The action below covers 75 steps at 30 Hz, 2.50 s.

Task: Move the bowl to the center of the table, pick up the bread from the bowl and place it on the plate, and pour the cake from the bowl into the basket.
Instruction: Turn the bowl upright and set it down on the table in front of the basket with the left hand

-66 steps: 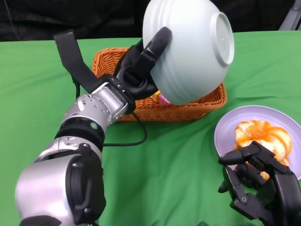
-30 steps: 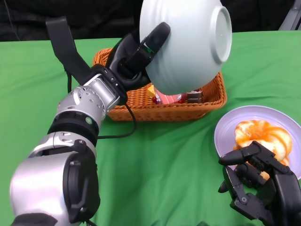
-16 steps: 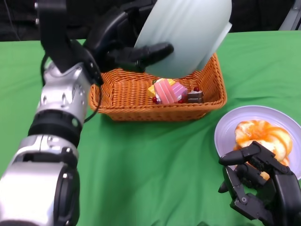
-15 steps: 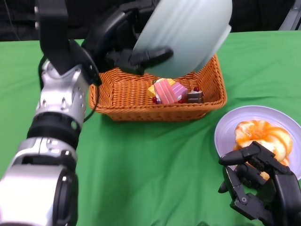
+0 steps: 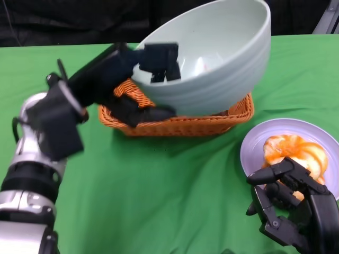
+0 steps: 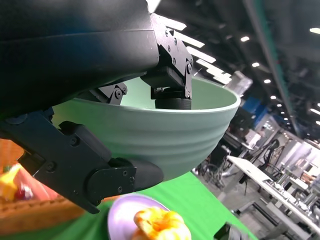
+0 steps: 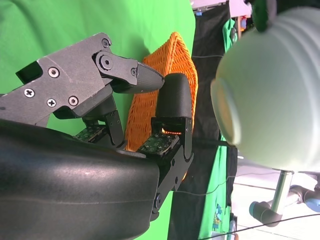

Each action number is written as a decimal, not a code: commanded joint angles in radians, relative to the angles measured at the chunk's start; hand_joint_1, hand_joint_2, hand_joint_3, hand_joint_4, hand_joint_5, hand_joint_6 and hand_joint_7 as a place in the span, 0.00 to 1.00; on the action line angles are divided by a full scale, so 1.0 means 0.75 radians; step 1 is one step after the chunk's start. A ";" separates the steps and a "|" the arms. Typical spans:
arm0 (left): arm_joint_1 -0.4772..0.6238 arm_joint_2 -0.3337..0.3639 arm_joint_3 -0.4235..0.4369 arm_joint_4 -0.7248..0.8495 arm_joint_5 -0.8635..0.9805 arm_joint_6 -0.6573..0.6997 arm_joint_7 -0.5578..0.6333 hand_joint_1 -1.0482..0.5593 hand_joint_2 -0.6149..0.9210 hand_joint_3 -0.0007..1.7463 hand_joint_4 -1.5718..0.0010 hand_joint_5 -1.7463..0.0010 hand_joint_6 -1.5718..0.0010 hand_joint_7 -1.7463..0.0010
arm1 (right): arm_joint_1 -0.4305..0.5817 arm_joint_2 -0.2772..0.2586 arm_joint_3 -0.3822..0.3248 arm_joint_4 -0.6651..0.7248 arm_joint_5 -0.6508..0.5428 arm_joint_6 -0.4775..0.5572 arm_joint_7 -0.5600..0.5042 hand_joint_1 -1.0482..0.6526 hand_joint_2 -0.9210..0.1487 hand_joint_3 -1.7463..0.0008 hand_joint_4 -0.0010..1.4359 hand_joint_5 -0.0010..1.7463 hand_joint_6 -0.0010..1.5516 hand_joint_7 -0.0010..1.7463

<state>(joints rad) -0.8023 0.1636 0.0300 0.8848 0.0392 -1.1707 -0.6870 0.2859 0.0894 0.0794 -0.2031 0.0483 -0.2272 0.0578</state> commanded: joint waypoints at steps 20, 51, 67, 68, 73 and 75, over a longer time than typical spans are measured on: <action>0.374 0.242 0.148 0.019 0.466 -0.592 0.560 0.63 0.67 0.66 0.48 0.00 0.52 0.13 | -0.024 -0.023 -0.047 0.000 0.117 -0.032 0.058 0.50 0.28 0.50 0.52 0.89 0.46 0.73; 0.644 0.360 0.095 -0.121 1.211 -0.576 1.113 0.64 0.82 0.33 0.50 0.00 0.63 0.00 | -0.001 -0.031 -0.056 -0.055 0.129 0.012 0.062 0.51 0.25 0.52 0.52 0.91 0.46 0.74; 0.528 0.558 -0.537 -0.190 1.759 -0.042 2.055 0.64 0.84 0.12 0.52 0.00 0.65 0.00 | -0.018 -0.036 -0.059 -0.025 0.133 -0.010 0.075 0.49 0.27 0.51 0.51 0.91 0.45 0.75; 0.511 0.554 -0.583 -0.175 1.767 -0.002 2.089 0.64 0.84 0.12 0.52 0.00 0.65 0.00 | -0.016 -0.034 -0.058 -0.028 0.129 -0.006 0.072 0.49 0.28 0.51 0.51 0.91 0.45 0.75; 0.463 0.525 -0.741 -0.125 1.733 0.169 2.146 0.62 0.87 0.11 0.52 0.00 0.64 0.00 | -0.008 -0.025 -0.055 -0.037 0.123 0.001 0.060 0.49 0.28 0.51 0.52 0.90 0.46 0.73; 0.455 0.519 -0.771 -0.115 1.692 0.207 2.122 0.61 0.89 0.09 0.53 0.00 0.65 0.00 | -0.006 -0.025 -0.052 -0.045 0.118 0.009 0.055 0.49 0.28 0.51 0.52 0.90 0.46 0.73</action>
<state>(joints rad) -0.4472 0.5466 -0.5348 0.7866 1.3355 -1.0357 0.9039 0.2769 0.0722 0.0444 -0.2234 0.1378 -0.2191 0.1052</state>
